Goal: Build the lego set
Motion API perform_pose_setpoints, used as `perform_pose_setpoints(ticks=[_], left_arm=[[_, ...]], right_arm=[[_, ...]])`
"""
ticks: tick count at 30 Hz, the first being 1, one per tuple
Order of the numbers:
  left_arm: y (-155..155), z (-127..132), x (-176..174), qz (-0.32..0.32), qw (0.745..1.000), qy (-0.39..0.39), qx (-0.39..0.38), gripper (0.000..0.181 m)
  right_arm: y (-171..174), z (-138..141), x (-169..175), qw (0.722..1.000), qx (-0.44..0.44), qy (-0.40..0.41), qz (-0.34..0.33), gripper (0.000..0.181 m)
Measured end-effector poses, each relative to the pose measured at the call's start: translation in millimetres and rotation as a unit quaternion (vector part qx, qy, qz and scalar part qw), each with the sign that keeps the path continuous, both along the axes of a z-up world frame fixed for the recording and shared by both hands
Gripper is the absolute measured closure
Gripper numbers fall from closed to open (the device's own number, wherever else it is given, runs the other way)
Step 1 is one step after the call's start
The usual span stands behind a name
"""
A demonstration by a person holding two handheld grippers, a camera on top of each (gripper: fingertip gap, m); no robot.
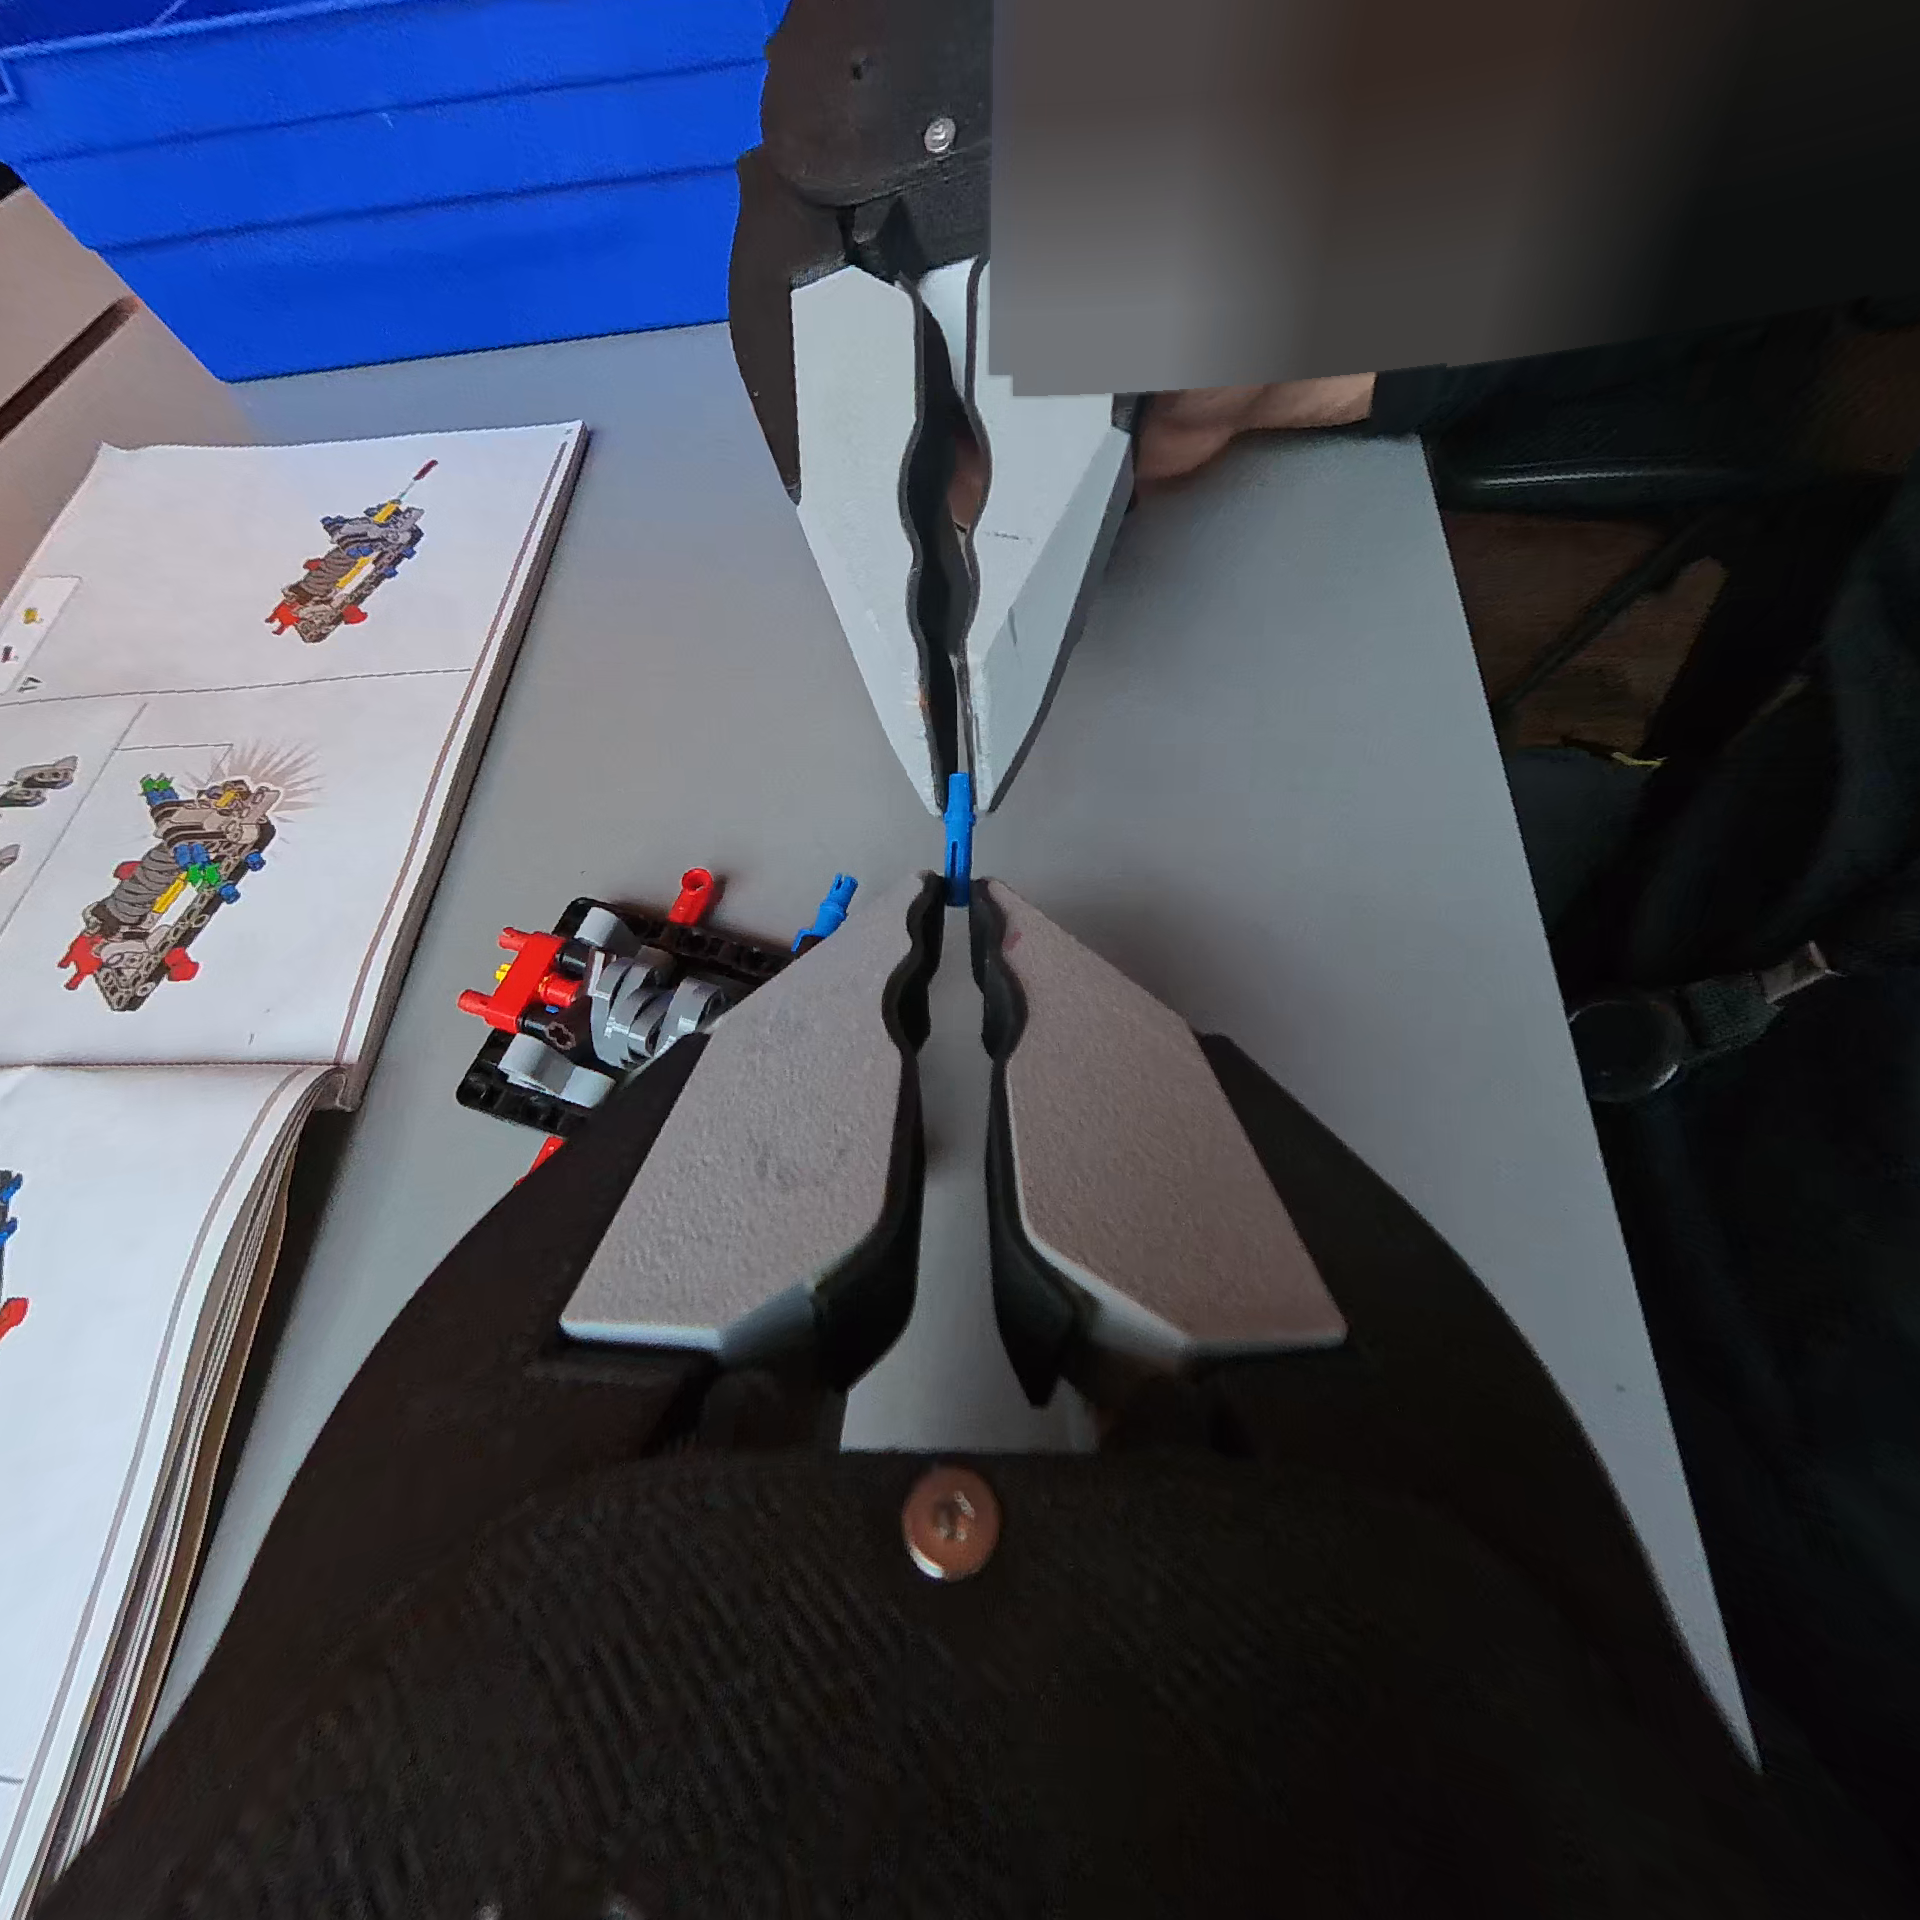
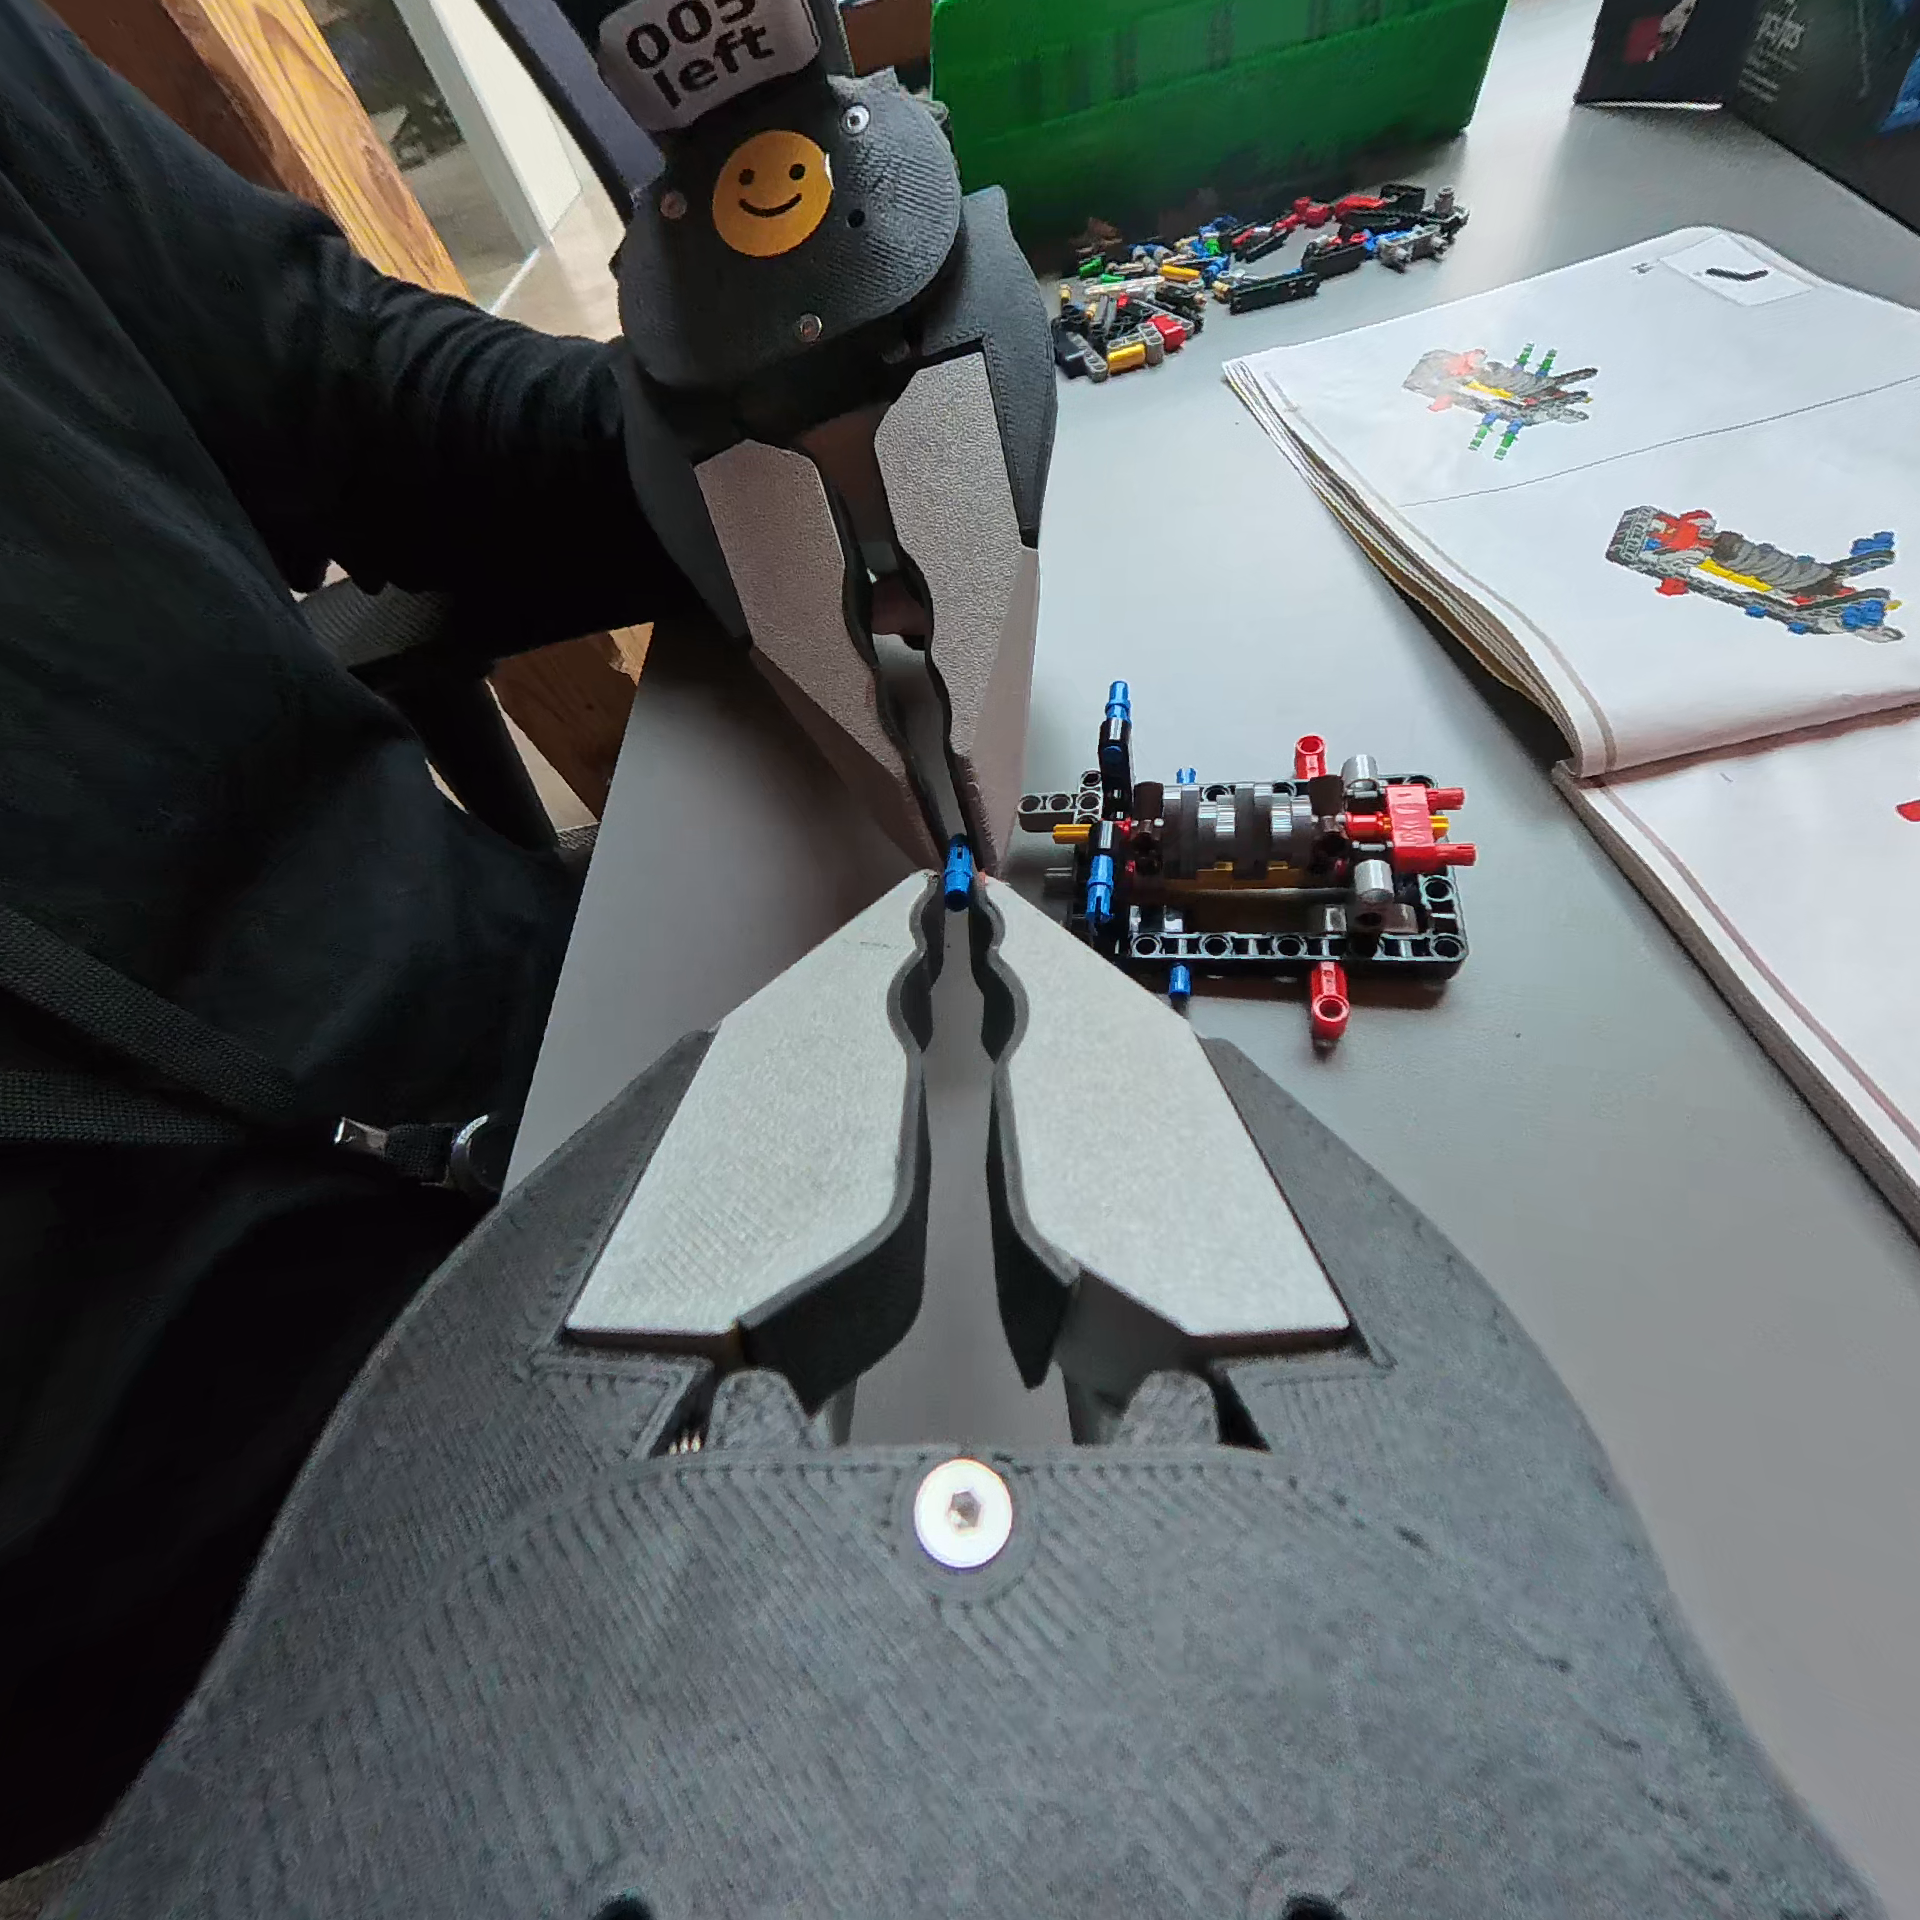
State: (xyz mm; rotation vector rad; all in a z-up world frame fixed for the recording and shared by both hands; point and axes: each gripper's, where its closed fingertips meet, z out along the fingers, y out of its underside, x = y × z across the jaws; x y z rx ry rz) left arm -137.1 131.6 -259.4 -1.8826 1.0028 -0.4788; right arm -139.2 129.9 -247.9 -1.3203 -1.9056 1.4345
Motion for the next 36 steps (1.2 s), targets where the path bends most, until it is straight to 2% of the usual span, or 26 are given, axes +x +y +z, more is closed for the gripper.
perform_pose_setpoints(ticks=[5, 7, 10, 13, 17, 22, 26, 31, 36], left_arm=[[-1, -1, -2, 0.001, 1.000, 0.001, -0.015, 0.178], [2, 4, -9, 0.013, 1.000, 0.013, -0.006, 0.164], [10, 8, -28, 0.030, 0.998, 0.062, -0.002, 0.158], [12, 2, -30, 0.005, 0.994, 0.105, -0.028, 0.163], [19, -16, -29, -0.018, 0.986, 0.153, -0.069, 0.160], [20, -27, -23, -0.046, 0.978, 0.187, -0.074, 0.174], [22, -27, -26, -0.041, 0.980, 0.179, -0.078, 0.175], [16, -26, -24, -0.038, 0.986, 0.128, -0.103, 0.175], [16, -26, -26, -0.034, 0.981, 0.162, -0.101, 0.173]], right_arm=[[0, -4, 0, 1.000, 0.021, -0.002, -0.005, 0.181], [4, -6, 0, 0.999, 0.035, 0.001, -0.019, 0.181], [13, -7, -1, 0.998, 0.050, 0.008, -0.044, 0.181], [17, -12, -1, 0.998, 0.042, -0.005, -0.054, 0.181], [20, -15, -1, 0.997, 0.050, -0.011, -0.064, 0.181], [22, -20, -2, 0.996, 0.056, -0.027, -0.069, 0.181], [26, -19, -2, 0.996, 0.048, -0.024, -0.075, 0.181], [25, -19, -2, 0.996, 0.044, -0.026, -0.071, 0.181], [24, -20, -2, 0.996, 0.043, -0.030, -0.069, 0.181]])
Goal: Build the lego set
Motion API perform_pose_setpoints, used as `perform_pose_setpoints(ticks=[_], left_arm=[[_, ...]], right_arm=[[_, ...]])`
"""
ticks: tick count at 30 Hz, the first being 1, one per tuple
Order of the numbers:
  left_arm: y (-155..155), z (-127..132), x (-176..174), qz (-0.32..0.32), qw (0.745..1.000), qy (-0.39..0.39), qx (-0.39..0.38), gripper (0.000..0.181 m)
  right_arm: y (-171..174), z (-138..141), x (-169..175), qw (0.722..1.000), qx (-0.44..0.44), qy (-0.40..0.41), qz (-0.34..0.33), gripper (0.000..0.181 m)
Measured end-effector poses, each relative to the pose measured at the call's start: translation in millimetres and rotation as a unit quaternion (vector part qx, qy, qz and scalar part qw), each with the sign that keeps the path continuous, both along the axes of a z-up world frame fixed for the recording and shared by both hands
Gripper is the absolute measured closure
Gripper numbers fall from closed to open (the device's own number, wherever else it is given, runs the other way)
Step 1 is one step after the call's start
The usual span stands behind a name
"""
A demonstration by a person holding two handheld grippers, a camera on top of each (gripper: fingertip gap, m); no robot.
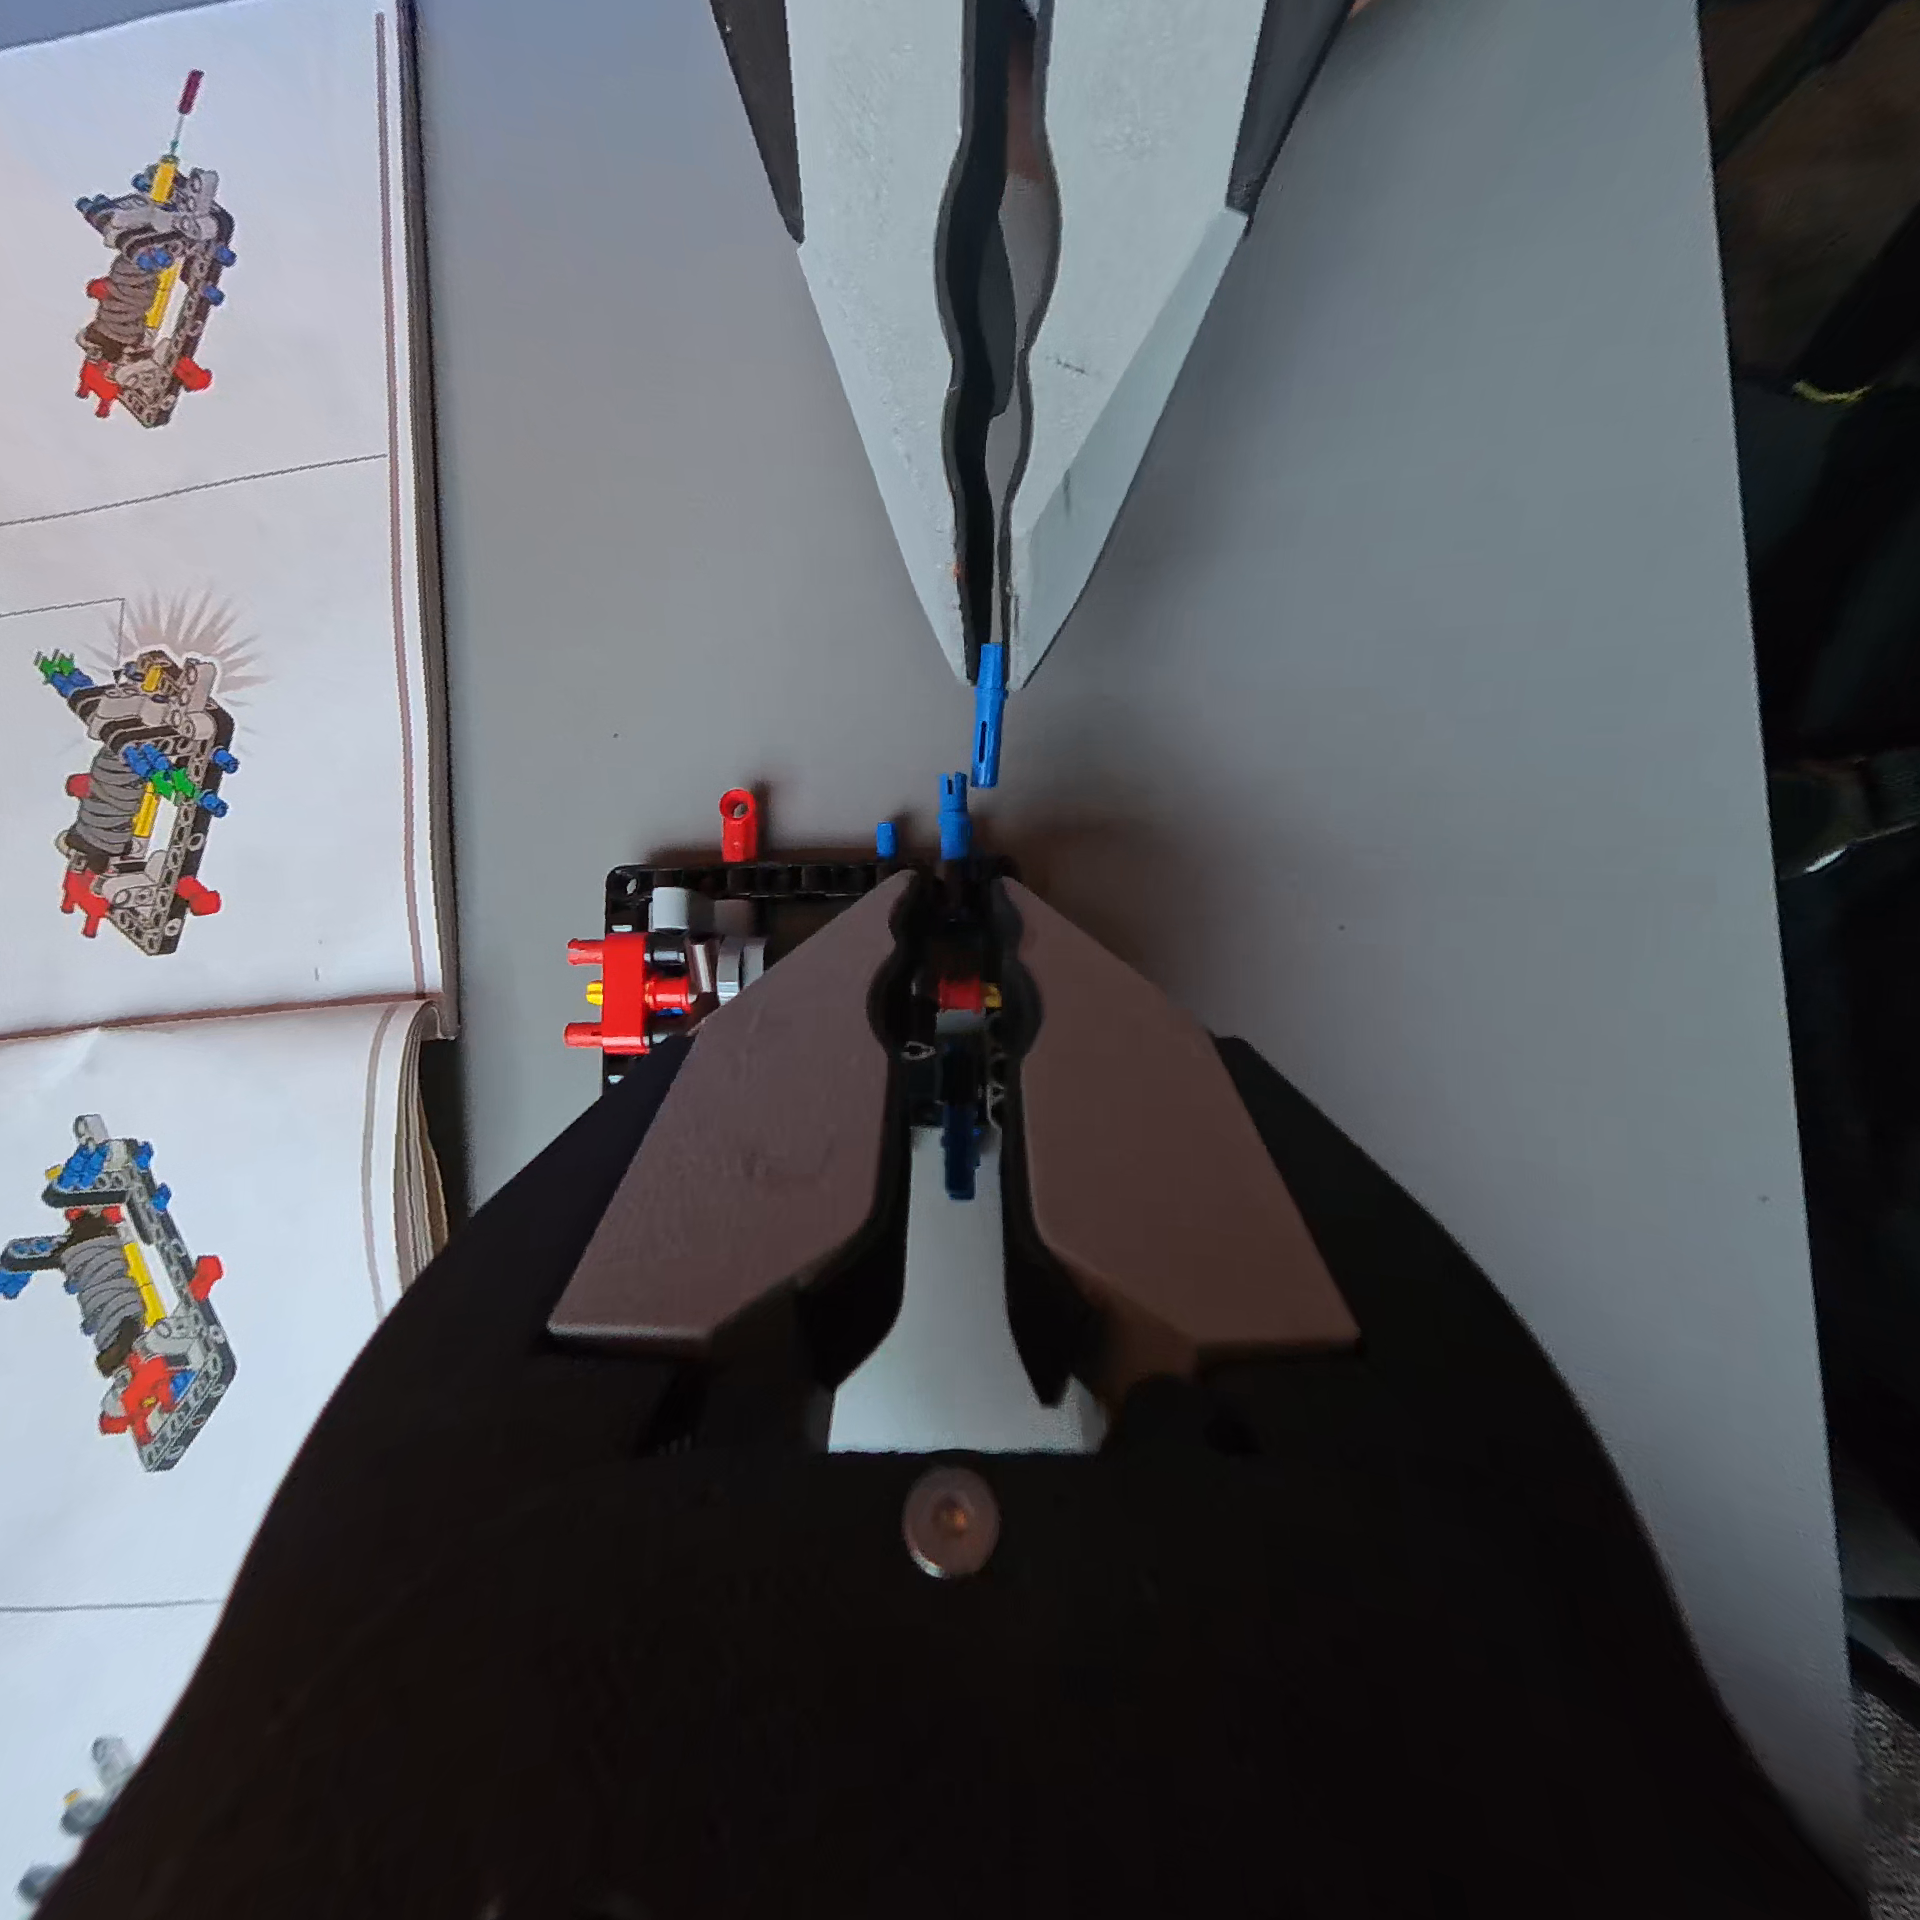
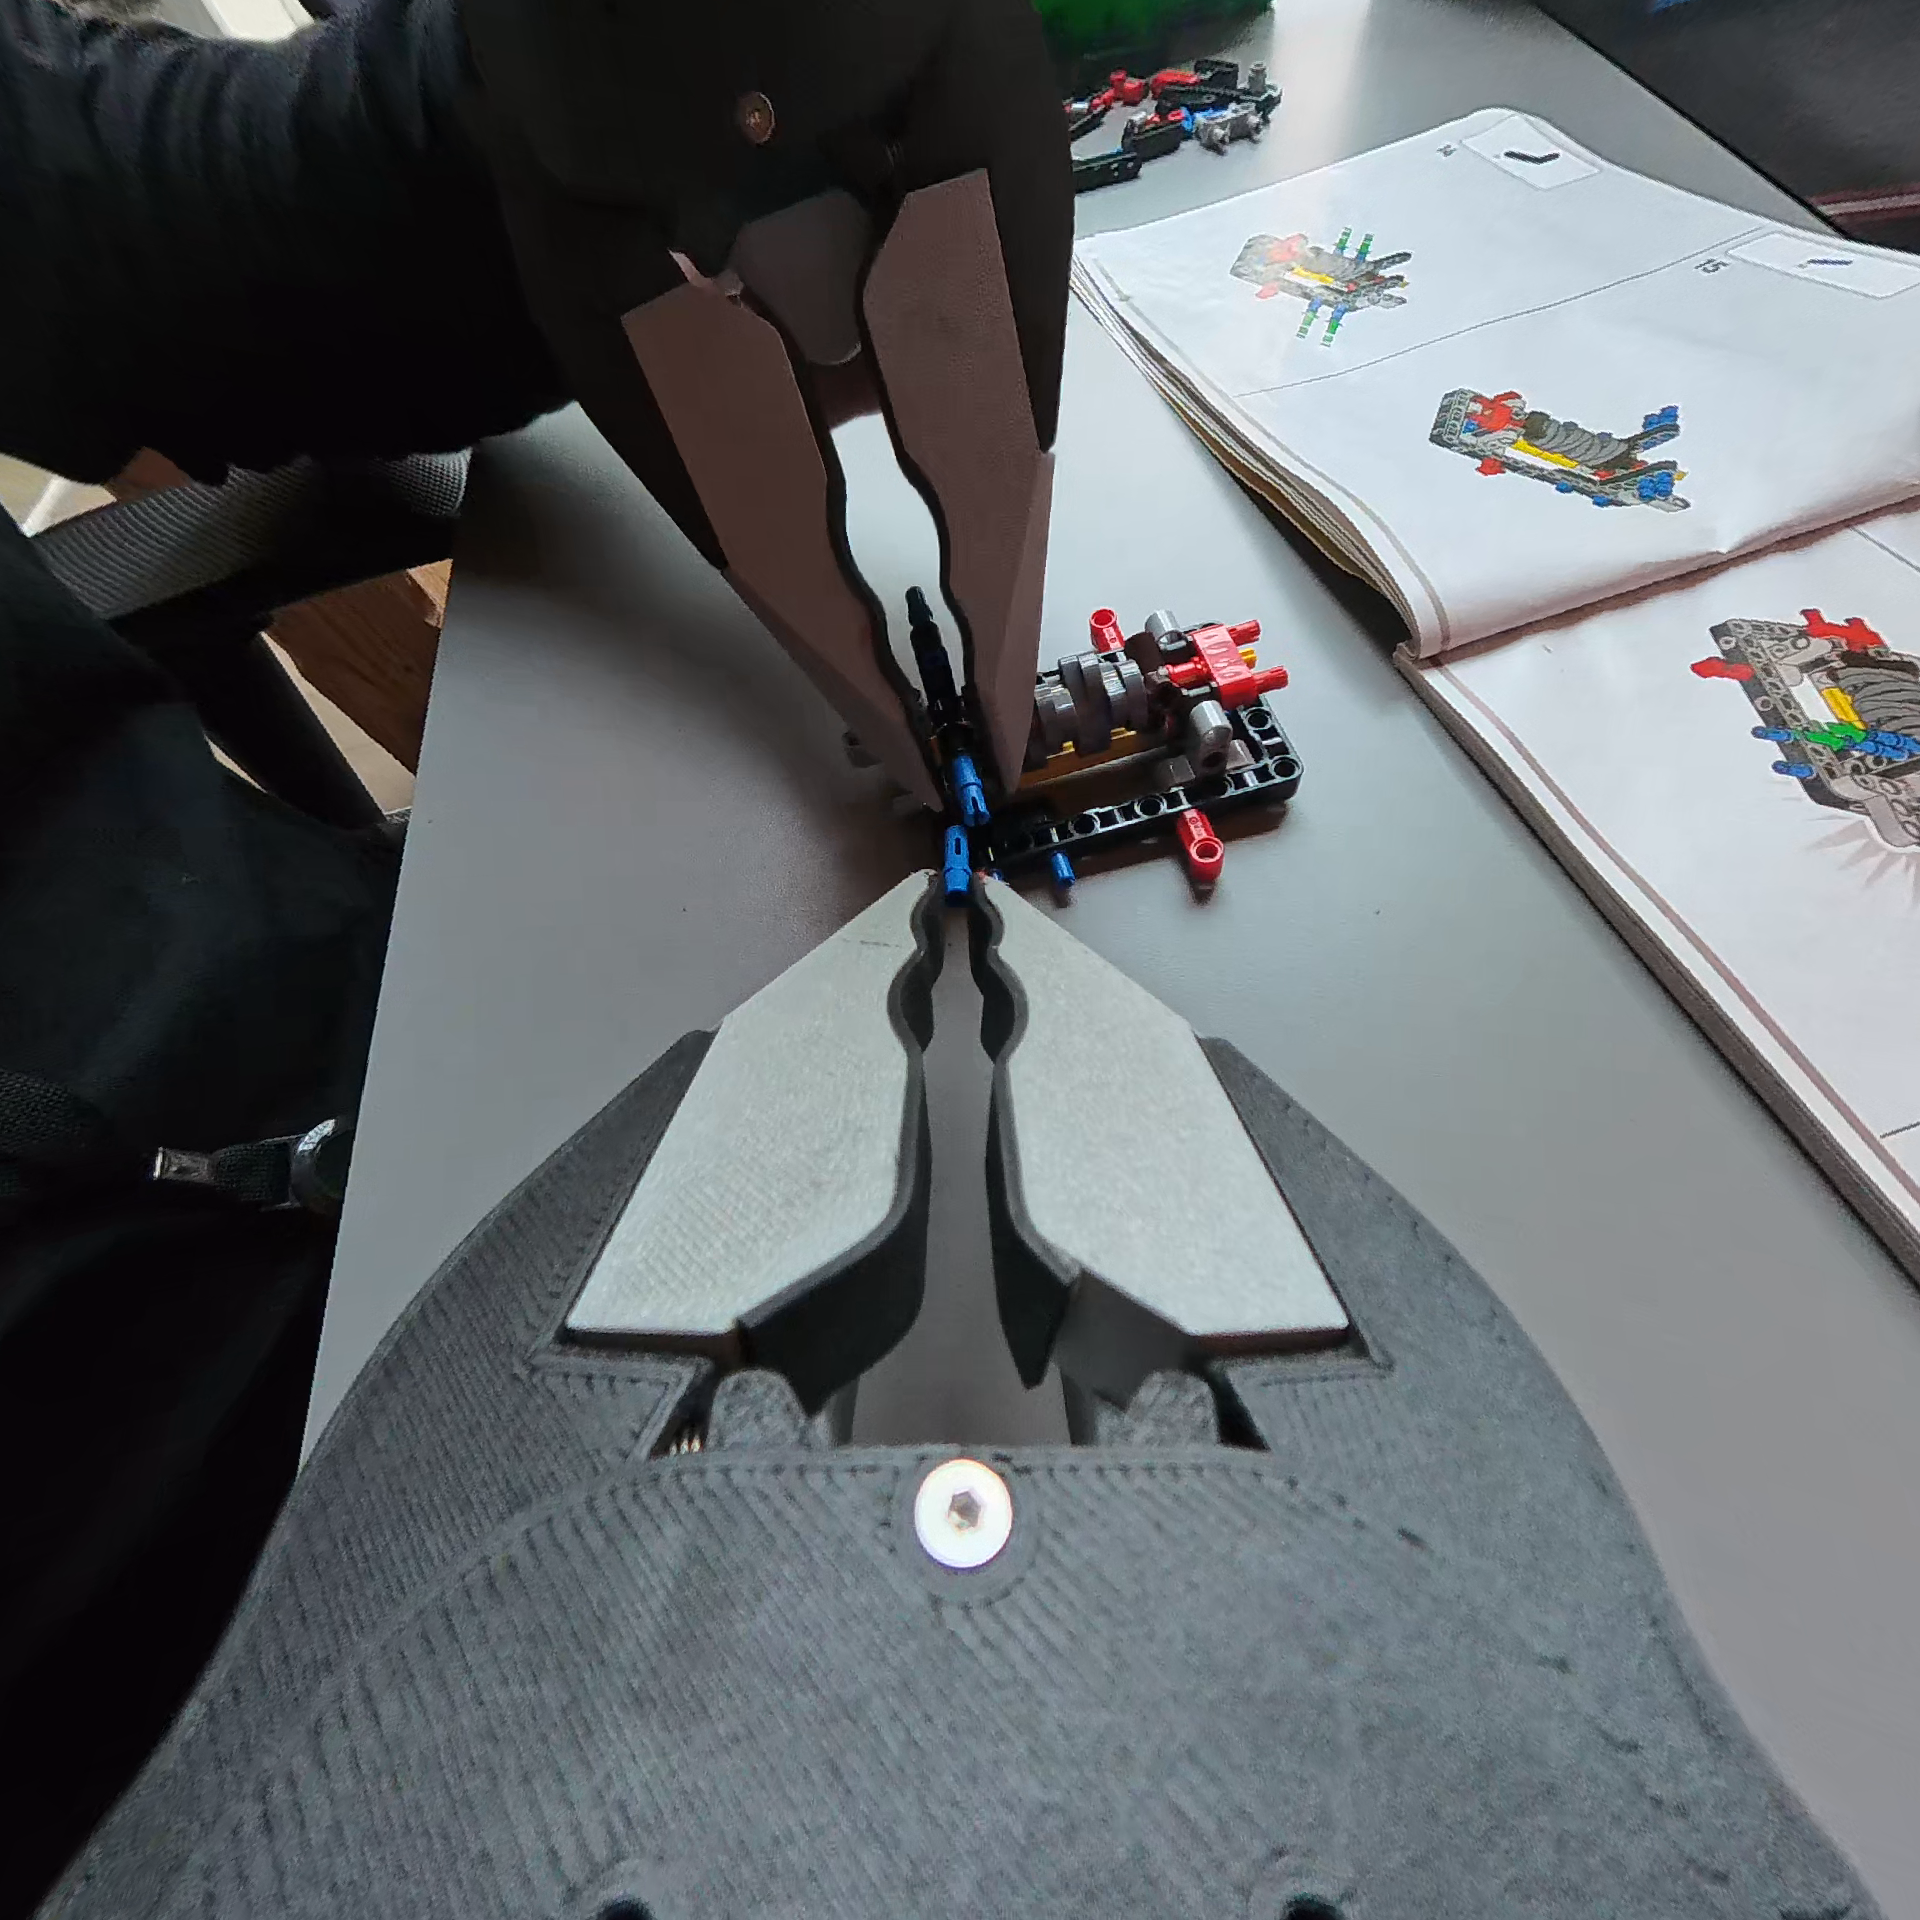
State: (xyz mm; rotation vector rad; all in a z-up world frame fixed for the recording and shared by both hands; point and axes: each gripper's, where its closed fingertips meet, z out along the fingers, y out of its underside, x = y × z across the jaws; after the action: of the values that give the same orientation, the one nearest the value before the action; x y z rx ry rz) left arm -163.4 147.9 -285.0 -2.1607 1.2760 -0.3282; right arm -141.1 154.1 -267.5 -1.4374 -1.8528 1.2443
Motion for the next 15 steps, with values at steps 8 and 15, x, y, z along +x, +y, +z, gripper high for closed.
perform_pose_setpoints(ticks=[8, 15], left_arm=[[0, 1, -3, 0.004, 1.000, 0.007, -0.005, 0.176], [1, 16, 10, 0.000, 0.992, -0.126, 0.006, 0.176]], right_arm=[[-1, 0, -1, 1.000, 0.005, 0.000, 0.001, 0.181], [-1, 12, 0, 0.998, 0.046, 0.039, 0.005, 0.181]])
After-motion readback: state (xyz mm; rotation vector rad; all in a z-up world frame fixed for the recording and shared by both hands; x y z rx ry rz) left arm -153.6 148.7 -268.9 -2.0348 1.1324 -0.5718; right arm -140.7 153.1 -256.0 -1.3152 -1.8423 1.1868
